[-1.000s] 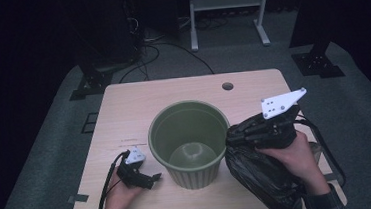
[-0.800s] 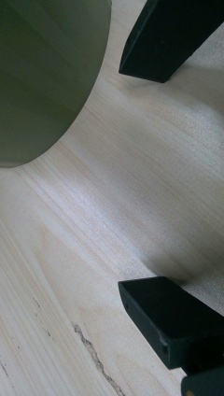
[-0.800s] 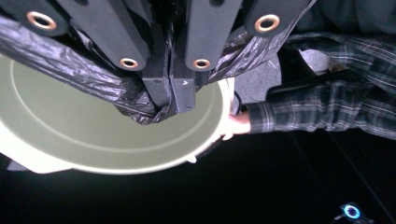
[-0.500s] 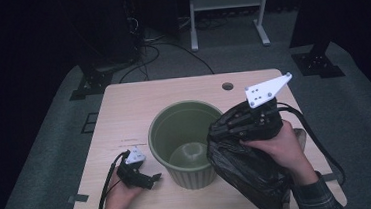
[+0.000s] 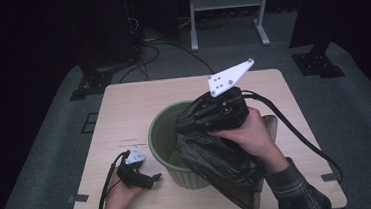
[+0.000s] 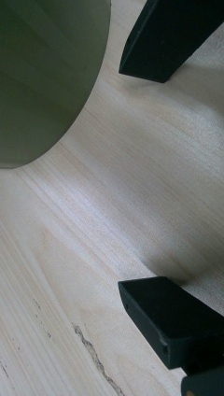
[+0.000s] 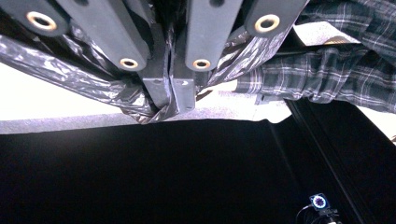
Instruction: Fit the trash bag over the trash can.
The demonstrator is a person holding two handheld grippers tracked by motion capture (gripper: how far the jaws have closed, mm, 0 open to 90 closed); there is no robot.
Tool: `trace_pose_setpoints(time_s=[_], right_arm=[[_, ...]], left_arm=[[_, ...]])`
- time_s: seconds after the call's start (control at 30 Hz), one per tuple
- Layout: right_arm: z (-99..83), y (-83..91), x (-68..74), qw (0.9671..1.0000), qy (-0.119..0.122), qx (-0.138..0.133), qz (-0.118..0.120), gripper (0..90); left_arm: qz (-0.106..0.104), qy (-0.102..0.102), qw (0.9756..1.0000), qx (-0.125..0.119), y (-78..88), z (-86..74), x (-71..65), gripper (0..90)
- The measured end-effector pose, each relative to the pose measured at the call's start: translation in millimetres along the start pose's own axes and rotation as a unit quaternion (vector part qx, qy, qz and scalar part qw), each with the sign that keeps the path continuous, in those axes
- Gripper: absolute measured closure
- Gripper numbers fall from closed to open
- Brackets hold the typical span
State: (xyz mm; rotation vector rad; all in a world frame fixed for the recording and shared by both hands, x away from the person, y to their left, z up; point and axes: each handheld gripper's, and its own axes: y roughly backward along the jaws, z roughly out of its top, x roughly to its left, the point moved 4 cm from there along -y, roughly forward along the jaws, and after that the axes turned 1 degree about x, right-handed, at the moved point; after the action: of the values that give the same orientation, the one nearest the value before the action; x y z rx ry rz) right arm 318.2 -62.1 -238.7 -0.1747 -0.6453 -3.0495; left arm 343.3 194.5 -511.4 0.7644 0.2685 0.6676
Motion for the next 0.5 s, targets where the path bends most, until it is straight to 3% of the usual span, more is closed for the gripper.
trace_pose_setpoints(time_s=[0.2,0.5], right_arm=[[13.0,-21.5,-6.3,1.0000,0.004,0.004,0.003,88.6],[36.6,-60.7,-11.2,0.9995,0.012,-0.001,0.030,88.6]], left_arm=[[0.001,0.000,1.0000,0.000,-0.1,0.0,-0.1,0.0],[0.000,-0.001,1.0000,0.000,-0.1,0.0,-0.2,0.0]])
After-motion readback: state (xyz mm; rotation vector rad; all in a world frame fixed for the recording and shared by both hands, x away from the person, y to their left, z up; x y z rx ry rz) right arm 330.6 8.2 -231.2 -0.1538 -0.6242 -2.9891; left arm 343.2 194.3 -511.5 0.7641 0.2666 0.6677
